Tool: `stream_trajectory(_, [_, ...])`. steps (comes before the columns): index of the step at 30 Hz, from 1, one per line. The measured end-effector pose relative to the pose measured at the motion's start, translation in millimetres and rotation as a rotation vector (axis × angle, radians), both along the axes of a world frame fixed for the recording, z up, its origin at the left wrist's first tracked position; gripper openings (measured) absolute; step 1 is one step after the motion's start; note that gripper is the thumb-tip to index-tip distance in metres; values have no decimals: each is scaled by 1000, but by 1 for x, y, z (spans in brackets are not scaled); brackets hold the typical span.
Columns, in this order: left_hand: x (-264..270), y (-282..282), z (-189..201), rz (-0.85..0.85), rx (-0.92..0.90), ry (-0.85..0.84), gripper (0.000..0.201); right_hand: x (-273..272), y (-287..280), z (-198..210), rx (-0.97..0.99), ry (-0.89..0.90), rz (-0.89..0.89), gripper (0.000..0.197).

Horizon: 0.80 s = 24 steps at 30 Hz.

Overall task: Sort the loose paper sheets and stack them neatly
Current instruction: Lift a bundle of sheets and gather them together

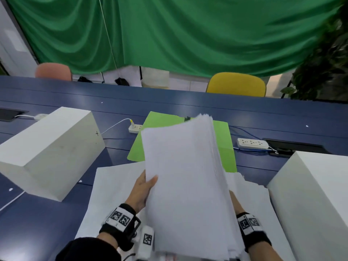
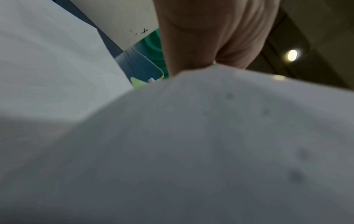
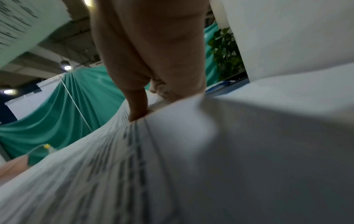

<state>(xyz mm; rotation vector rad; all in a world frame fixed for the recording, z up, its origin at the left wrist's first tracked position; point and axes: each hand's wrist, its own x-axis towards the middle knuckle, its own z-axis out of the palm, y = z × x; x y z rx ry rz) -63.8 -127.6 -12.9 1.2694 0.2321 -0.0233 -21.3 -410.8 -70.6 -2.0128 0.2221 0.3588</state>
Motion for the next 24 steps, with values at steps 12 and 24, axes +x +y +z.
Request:
stream_trajectory(12, [-5,-25,-77,-244,742,360,52,-16,20,-21,320,203,-62,58])
stream_trajectory(24, [9,-16,9,49,66,-115,64,-31,19,82,550,-314,-63,28])
